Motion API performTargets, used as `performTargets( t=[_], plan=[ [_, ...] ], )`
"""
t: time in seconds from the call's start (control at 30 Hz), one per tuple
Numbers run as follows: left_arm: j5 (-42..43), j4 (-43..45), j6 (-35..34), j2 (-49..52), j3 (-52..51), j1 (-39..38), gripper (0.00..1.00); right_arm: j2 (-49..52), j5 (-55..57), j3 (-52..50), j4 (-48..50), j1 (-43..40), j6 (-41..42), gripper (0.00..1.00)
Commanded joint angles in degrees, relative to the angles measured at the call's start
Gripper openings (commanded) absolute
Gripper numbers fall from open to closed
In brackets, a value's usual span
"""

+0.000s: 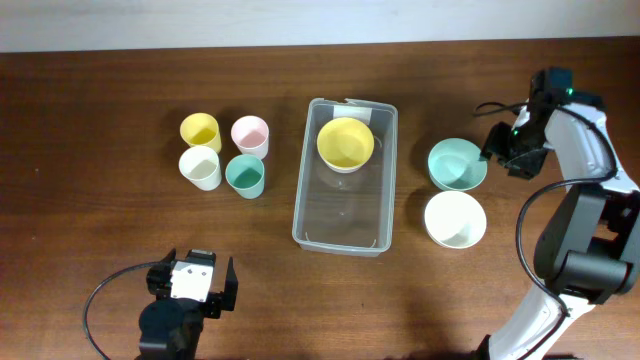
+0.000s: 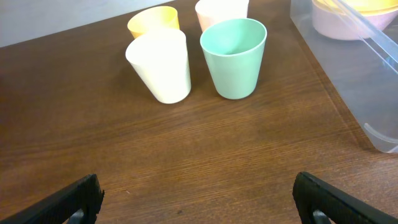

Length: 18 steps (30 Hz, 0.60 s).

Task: Pack container
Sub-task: 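Grasp the green bowl rim with the right gripper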

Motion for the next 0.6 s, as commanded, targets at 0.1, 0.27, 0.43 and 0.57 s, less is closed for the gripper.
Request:
performTargets(
  t=[0.1,0.27,0.43,0.57],
  plan=[
    [0.2,0.4,-0.5,-0.3,-0.3,0.3,1.0,-0.5,-8.3,-10.2,10.9,-0.2,-0.1,0.5],
    [0.2,0.4,-0.5,-0.3,-0.3,0.3,1.0,0.1,-8.5,-12.2,13.6,-0.2,2.5,0.32],
    [0.2,0.4,-0.5,-0.3,-0.3,0.3,1.0,-0.6,-9.8,-11.0,15.0,-0.3,2.9,0.04],
    [0.2,0.4,-0.5,-0.3,-0.3,0.3,1.0,-3.6,-17.5,-6.1,12.9,-0.5,2.9,0.04]
  ],
)
